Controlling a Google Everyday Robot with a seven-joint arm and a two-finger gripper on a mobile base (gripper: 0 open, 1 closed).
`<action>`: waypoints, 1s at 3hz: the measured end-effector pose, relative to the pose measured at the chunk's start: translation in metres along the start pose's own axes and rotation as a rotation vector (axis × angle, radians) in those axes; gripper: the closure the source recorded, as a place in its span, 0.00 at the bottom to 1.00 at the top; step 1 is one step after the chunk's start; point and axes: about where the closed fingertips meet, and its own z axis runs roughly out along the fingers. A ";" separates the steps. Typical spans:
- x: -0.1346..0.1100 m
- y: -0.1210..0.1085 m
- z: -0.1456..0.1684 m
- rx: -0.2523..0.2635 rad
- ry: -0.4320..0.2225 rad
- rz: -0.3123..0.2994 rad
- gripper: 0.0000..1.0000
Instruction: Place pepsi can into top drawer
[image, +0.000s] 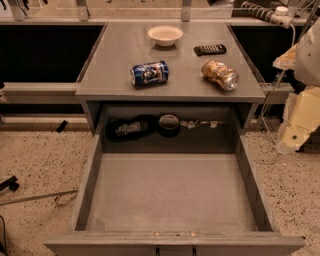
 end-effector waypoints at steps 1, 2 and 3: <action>0.000 0.000 0.000 0.000 0.000 0.000 0.00; -0.019 -0.015 0.015 -0.007 -0.039 -0.046 0.00; -0.052 -0.056 0.040 0.026 -0.098 -0.094 0.00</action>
Offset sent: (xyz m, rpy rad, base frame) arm 0.0514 0.0345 -0.0189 0.0577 -0.0038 0.1281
